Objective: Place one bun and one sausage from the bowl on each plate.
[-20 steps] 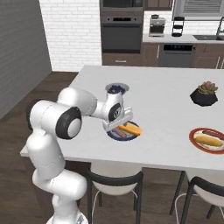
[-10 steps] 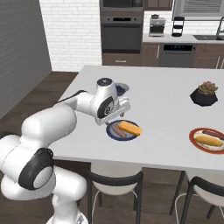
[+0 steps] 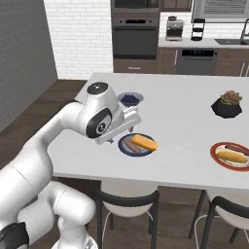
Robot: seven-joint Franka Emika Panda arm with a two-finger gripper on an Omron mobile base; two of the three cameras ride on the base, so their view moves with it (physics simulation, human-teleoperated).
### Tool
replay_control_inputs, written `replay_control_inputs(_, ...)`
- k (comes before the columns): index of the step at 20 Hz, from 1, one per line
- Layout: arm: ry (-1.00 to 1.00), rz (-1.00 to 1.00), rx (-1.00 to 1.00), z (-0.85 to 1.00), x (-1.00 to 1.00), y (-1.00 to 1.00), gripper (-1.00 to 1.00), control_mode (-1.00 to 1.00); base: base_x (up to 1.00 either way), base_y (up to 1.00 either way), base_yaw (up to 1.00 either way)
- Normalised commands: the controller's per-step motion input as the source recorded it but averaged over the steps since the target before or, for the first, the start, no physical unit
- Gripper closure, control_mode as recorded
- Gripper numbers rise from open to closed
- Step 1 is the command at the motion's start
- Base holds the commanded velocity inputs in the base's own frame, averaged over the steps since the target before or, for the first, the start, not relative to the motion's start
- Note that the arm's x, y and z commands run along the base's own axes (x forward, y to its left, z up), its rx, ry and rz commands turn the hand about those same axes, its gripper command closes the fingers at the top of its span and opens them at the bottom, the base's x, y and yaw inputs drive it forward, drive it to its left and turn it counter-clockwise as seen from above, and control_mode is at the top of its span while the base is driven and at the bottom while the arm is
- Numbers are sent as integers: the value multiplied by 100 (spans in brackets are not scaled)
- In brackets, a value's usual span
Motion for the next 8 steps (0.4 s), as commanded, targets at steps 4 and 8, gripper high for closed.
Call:
replay_control_inputs(4, -1, -23, 5, 27, -100, -58, -100, -100, 0, 0, 0)
replay_control_inputs(8, -7, -21, 5, 16, -100, -58, -100, -100, 0, 0, 0)
